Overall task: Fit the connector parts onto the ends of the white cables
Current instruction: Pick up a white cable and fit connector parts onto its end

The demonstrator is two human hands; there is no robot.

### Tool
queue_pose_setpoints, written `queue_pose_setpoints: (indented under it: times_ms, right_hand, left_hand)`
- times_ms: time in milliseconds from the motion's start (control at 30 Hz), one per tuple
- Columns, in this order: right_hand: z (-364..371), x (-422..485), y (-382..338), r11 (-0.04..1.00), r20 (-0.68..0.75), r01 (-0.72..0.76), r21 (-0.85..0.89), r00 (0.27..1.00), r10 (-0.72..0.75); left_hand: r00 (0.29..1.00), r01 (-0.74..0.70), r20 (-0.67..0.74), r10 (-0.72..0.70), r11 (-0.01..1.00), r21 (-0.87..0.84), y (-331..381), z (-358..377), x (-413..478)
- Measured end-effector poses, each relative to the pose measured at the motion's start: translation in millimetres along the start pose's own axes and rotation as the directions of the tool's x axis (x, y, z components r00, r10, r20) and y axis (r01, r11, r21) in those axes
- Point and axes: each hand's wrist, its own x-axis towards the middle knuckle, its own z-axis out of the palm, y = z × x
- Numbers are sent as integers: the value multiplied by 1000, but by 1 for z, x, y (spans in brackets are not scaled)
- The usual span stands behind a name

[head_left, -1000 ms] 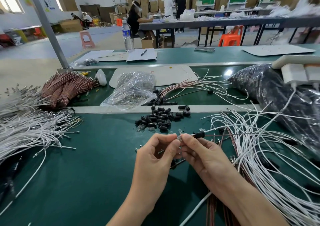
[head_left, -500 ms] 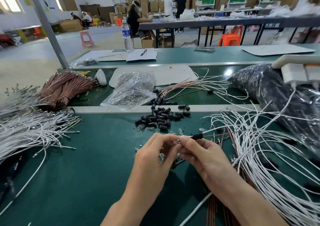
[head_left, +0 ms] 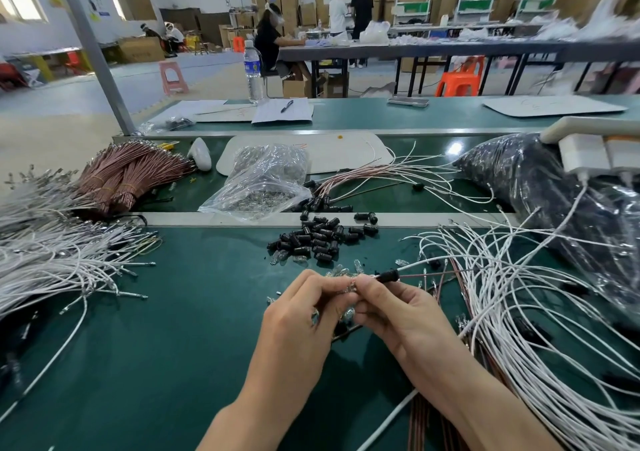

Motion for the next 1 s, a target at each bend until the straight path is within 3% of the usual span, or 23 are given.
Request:
queue_pose_setpoints:
  times_ms: [333,567,800,1000]
  right_hand:
    - [4,-4,-4,1000,62,18,5,998,-18]
    - [3,-2,-8,991,-63,52,126,997,-44]
    - [8,-5,-4,993,68,-24,115,998,17]
    - [5,-6,-7,996,83,-52,77,996,46]
  left_hand:
    - [998,-42,-39,43,999,16,0,-2,2]
    - [997,17,-73,-16,1000,7,-2,-2,3]
    - [998,49,-39,-52,997,-63,-1,-1,2]
    - [992,113,-40,-119,984,-141,0,-1,0]
